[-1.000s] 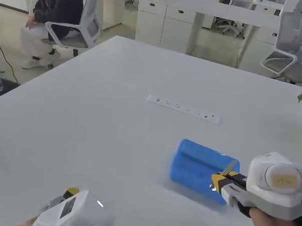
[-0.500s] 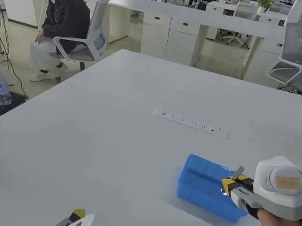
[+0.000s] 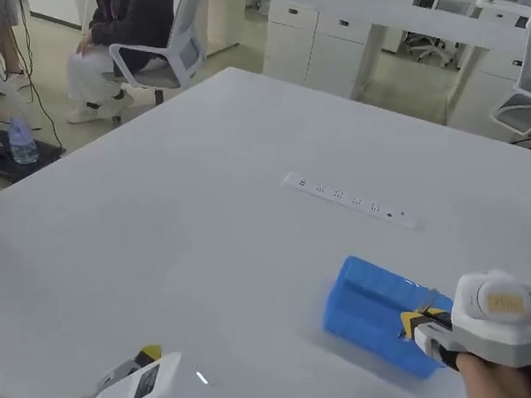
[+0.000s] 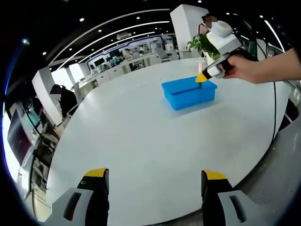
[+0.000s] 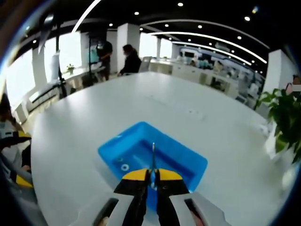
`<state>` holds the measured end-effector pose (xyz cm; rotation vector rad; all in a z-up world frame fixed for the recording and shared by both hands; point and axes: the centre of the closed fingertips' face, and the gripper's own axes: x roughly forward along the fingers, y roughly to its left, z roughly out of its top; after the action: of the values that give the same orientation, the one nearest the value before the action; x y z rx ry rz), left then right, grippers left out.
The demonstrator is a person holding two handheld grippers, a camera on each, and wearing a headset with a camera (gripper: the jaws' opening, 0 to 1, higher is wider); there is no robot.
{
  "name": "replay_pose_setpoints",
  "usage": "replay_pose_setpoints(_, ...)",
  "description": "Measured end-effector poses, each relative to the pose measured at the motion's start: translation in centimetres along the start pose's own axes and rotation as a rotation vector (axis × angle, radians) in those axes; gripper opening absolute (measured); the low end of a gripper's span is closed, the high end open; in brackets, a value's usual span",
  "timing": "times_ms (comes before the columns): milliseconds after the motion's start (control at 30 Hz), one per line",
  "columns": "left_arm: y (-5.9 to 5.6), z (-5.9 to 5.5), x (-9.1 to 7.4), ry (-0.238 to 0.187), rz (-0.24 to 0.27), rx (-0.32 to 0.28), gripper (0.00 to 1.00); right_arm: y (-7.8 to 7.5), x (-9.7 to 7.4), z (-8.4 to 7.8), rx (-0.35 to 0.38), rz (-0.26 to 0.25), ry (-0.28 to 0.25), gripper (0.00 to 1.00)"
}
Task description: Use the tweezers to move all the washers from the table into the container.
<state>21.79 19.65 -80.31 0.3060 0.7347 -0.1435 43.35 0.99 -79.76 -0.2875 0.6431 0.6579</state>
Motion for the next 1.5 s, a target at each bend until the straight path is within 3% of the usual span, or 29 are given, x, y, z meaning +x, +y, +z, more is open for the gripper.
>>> replay_pose_setpoints(267, -0.1, -0.1, 0.0, 0.006, -0.002, 0.007, 0.81, 0.5, 1.0, -1.2, 0.042, 0.013, 0.027, 0.03)
replay_pose_setpoints(400, 0.0, -0.1, 0.0, 0.007, 0.000, 0.007, 0.81, 0.8, 1.0, -1.9, 0.026, 0.014, 0.047, 0.03)
replay_pose_setpoints(433, 0.0, -0.1, 0.0, 0.008, 0.000, 0.008, 0.81, 0.7, 0.9, -1.6, 0.023, 0.009, 0.028, 0.03)
replay_pose_setpoints(533, -0.1, -0.1, 0.0, 0.009, -0.001, 0.011, 0.81, 0.6, 0.7, -1.6, 0.050, 0.011, 0.030, 0.03)
replay_pose_setpoints(800, -0.1, -0.3, 0.0, 0.022, 0.002, 0.023, 0.80, 0.7, 0.6, -1.6, 0.032, 0.032, 0.038, 0.04)
replay_pose_setpoints(933, -0.3, 0.1, -0.1, 0.002, -0.019, 0.005, 0.80, 0.4, -0.9, -0.2, 0.043, 0.029, -0.022, 0.04)
replay_pose_setpoints(1000, -0.7, -0.1, -0.1, 0.024, -0.040, 0.015, 0.80, 0.3, -1.9, 0.2, 0.056, 0.029, -0.041, 0.03)
replay_pose_setpoints(1033, -0.8, 0.0, -0.2, 0.021, -0.040, 0.016, 0.78, 0.7, -2.7, 0.8, 0.075, 0.048, -0.074, 0.03)
replay_pose_setpoints(1167, -0.9, 1.5, -1.2, -0.019, -0.069, 0.016, 0.70, 1.7, -5.2, 1.9, 0.044, 0.087, -0.126, 0.03)
replay_pose_setpoints(1267, -1.0, 4.6, -2.2, -0.095, -0.117, 0.029, 0.59, 3.1, -6.6, 2.5, 0.022, 0.135, -0.141, 0.03)
replay_pose_setpoints(1333, -1.2, 6.7, -2.9, -0.146, -0.157, 0.029, 0.51, 4.6, -7.6, 2.6, 0.018, 0.210, -0.151, 0.03)
replay_pose_setpoints(1367, -1.3, 8.5, -3.4, -0.192, -0.182, 0.023, 0.47, 5.5, -8.2, 2.6, 0.012, 0.252, -0.152, 0.03)
replay_pose_setpoints(1433, -1.4, 10.7, -4.1, -0.221, -0.218, 0.025, 0.39, 6.8, -9.1, 2.4, -0.021, 0.309, -0.136, 0.03)
replay_pose_setpoints(1500, -1.7, 12.4, -4.5, -0.249, -0.250, 0.056, 0.32, 7.3, -9.7, 2.4, -0.052, 0.312, -0.131, 0.03)
